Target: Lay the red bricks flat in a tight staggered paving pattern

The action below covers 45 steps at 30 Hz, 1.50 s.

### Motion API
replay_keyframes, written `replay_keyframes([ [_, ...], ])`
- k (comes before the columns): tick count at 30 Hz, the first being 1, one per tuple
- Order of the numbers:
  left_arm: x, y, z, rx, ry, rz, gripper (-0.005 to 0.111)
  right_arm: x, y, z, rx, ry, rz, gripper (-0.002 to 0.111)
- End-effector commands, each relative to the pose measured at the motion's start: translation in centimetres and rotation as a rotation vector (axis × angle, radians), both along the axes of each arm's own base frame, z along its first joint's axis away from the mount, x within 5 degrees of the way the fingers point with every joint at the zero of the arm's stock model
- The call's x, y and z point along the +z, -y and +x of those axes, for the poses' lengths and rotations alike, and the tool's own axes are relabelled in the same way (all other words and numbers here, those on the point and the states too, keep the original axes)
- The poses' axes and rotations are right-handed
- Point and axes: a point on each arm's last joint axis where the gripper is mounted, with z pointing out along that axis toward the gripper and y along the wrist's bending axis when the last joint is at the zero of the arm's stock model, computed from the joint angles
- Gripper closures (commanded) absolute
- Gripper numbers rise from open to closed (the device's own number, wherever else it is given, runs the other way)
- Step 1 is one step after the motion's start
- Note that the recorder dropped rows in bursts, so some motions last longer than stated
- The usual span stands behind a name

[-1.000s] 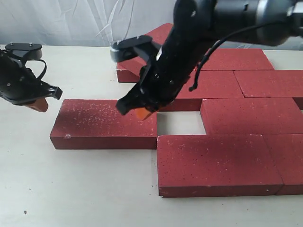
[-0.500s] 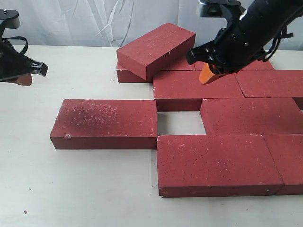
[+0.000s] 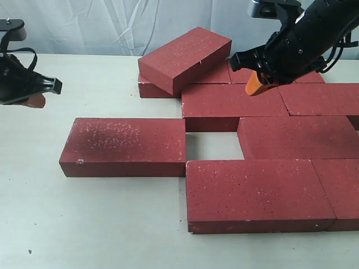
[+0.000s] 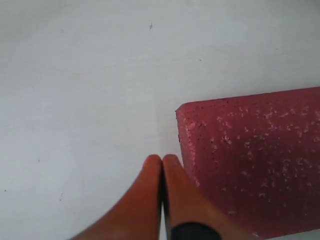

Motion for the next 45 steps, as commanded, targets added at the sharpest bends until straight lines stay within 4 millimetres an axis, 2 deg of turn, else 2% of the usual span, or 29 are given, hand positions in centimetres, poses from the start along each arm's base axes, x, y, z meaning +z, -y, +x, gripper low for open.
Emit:
replay_keyframes([
  [1,-0.1,0.0,-0.1,0.006,0.009,-0.006,0.107,0.3,0.2,-0.1,-0.010,0.012,0.005,0.109],
  [28,-0.1,0.3,-0.1,0.037,0.015,-0.057,0.107,0.2,0.1,0.3,-0.020,0.032,0.020,0.109],
  [31,-1.0,0.0,-0.1,0.014,0.011,-0.001,0.107,0.0,0.1,0.3,-0.020,0.026,0.018,0.109],
  [39,-5.2,0.0,0.7,0.022,-0.105,0.008,0.107,-1.1,-0.1,0.7,-0.020,-0.003,0.010,0.109],
  [45,-7.6,0.2,1.2,0.051,-0.164,-0.022,0.107,-1.0,-0.1,0.7,-0.022,-0.005,0.016,0.109],
])
